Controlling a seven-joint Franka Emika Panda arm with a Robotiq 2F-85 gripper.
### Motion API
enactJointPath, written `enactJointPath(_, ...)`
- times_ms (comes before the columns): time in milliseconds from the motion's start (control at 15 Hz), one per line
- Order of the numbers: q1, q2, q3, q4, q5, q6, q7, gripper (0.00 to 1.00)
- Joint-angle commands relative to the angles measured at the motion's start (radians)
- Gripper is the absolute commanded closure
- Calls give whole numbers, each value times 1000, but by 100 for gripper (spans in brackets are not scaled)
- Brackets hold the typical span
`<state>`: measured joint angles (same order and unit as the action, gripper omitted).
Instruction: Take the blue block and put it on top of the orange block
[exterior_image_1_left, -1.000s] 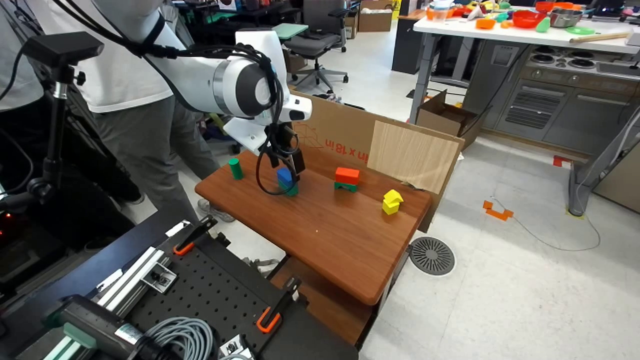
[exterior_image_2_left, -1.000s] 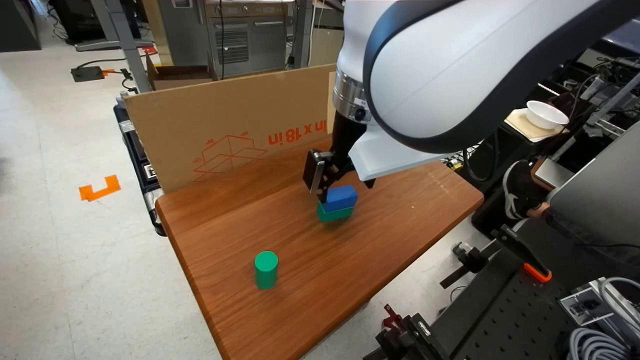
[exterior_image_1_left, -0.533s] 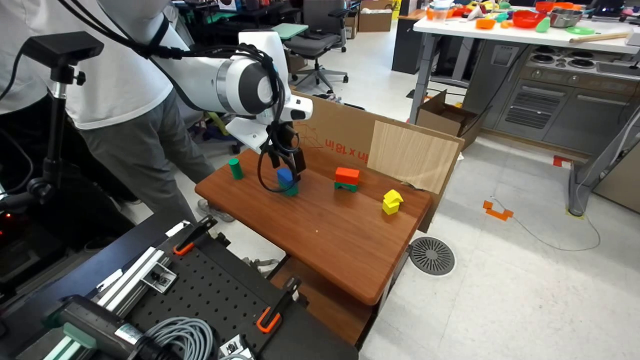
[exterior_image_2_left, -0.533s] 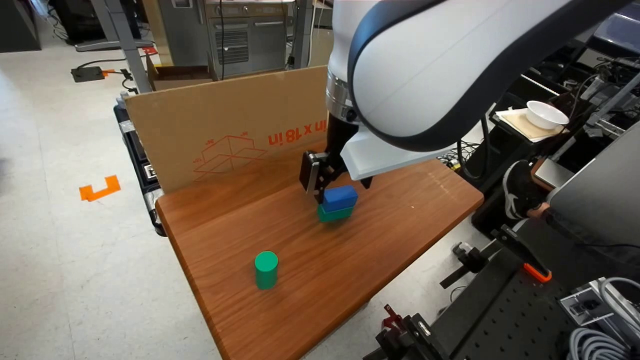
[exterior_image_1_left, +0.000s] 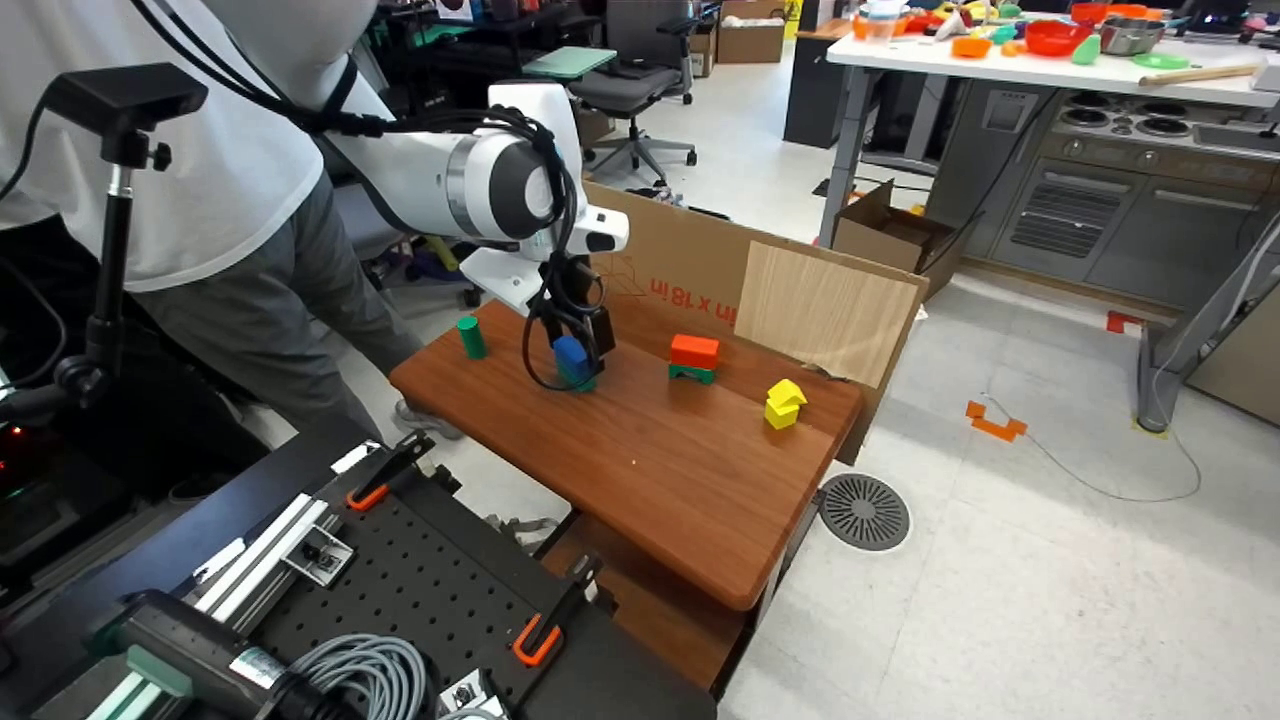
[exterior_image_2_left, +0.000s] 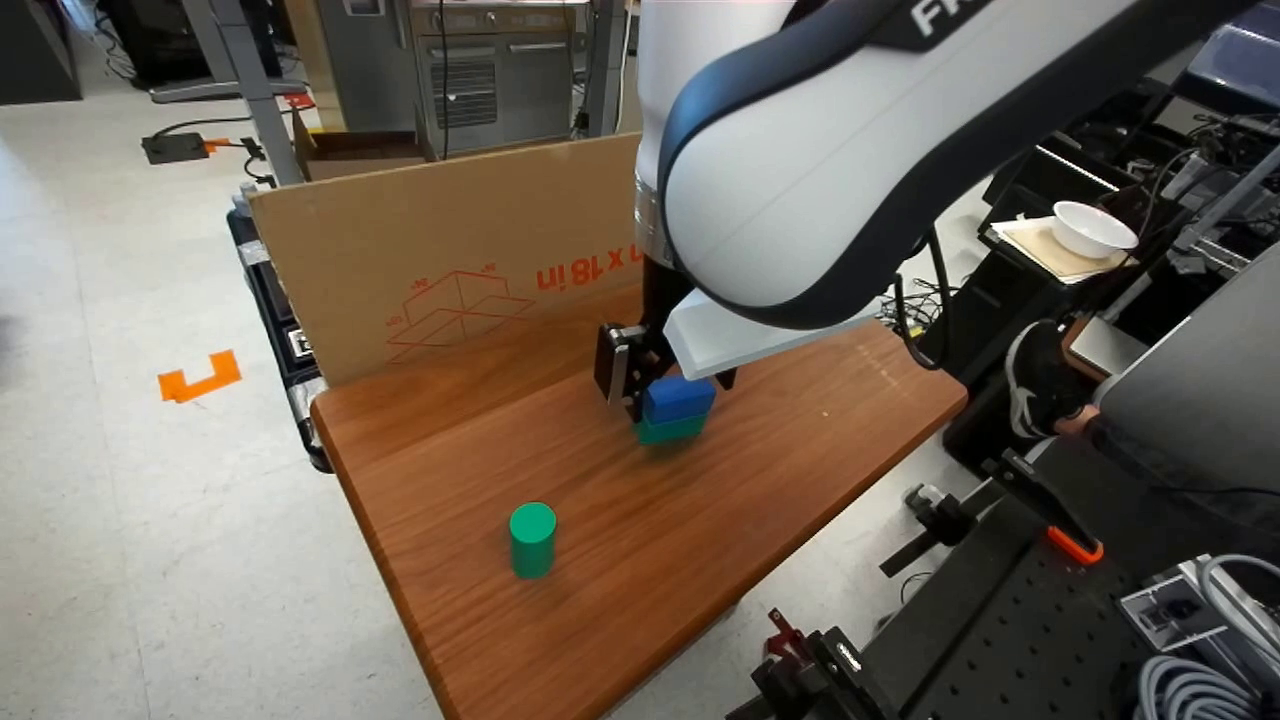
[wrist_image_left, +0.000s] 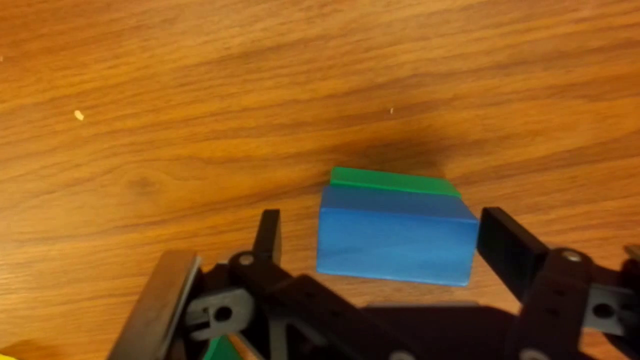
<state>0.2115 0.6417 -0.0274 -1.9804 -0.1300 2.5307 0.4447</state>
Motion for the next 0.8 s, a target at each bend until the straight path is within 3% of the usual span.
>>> enactJointPath(0,39,27,-25,41,8,-28,18,28)
enactJointPath(267,39,23,-26,46,12,-33,21,58)
enactJointPath(733,4,-21,0,30,27,-78,-44,58)
